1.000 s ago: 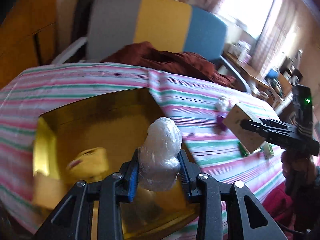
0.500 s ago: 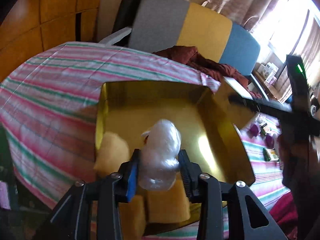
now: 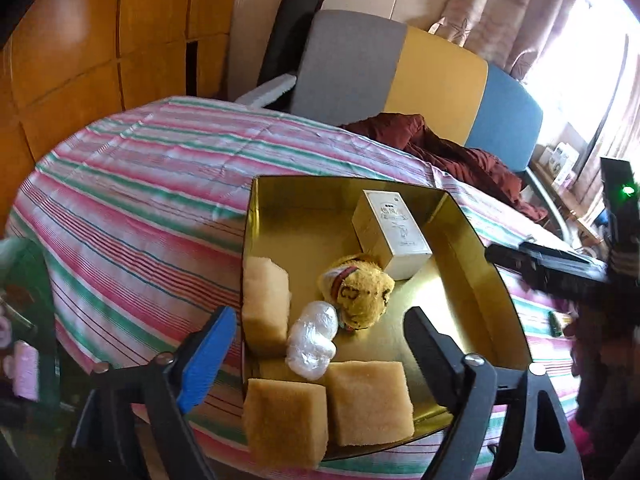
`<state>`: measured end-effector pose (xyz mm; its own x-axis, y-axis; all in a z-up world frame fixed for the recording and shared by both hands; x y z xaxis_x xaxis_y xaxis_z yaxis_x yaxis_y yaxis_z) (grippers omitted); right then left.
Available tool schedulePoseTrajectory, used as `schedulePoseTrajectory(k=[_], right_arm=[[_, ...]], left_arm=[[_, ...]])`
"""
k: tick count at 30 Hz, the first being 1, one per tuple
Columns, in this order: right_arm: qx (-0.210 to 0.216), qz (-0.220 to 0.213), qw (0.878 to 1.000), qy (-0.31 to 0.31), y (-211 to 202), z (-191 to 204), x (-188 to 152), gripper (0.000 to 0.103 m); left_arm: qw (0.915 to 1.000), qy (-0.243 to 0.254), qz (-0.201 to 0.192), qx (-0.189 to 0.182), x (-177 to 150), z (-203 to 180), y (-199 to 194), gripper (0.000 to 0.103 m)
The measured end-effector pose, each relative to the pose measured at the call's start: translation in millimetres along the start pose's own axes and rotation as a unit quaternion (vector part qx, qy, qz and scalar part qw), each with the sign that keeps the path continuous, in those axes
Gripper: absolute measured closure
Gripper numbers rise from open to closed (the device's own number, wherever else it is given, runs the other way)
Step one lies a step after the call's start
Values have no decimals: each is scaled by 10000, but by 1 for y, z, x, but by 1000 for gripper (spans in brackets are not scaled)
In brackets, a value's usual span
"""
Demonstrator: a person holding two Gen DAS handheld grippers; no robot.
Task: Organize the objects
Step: 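Place the cotton and the white box into the gold tray, opening both tools, then move both tools away from the tray toward the remaining purple packets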
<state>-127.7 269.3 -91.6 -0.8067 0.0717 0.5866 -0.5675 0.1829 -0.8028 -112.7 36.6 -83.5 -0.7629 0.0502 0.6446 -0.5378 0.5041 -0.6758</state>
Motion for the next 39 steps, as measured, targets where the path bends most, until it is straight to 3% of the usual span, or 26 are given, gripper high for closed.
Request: schedulePoseTrajectory(k=[2,12,39], right_arm=[[23,-3,10000,-29,-5,6,-10,19],[-124,-261,9992,-258,-32,32,-36,17],[-572,-371,9972,311,-46,-4,-52,16]], left_arm=[[9998,130,-68,157,2,-2,-3,4],[9993,226,-195,222,0,-10,-13,4],[9964,715,-268,378,-8,-40,-16,4]])
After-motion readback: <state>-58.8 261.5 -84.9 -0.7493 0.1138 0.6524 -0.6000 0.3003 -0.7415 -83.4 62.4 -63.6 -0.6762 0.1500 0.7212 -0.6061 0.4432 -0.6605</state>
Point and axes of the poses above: each gripper's, at about its wrist camera, not at the fingertips, and y roughly the way its jaws point, z to its left, x to its top, the point moved 9 cm from there along y, roughly the way its jaws point, and after that the axes turned 15 degrees about -x, right-handed, at the moved point
